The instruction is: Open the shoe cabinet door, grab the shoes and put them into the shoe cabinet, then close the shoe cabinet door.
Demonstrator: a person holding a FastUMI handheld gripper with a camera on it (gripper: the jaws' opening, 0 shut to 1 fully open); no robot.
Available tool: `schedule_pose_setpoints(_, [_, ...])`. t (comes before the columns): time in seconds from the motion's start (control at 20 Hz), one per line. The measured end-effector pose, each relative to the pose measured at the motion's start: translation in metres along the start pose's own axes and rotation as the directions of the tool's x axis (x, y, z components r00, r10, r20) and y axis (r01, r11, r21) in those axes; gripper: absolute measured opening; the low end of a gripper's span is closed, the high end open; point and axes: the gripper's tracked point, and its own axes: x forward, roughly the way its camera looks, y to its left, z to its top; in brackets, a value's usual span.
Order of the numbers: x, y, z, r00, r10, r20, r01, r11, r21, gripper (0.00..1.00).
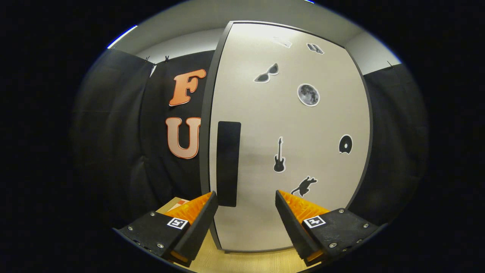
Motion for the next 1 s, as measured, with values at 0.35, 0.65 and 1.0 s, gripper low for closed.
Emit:
schedule_pose_setpoints(0.35, [-0.068, -0.03, 0.007, 1.0, -0.022, -0.004, 0.022, 1.0, -0.009, 0.95])
schedule_pose_setpoints(0.65, [-0.13, -0.057, 0.014, 0.999, -0.042, -0.004, 0.042, 0.999, 0.0, 0.95])
schedule_pose_setpoints(1.0, [-0.187, -0.075, 0.023, 0.999, -0.049, -0.012, 0.049, 0.999, 0.002, 0.95])
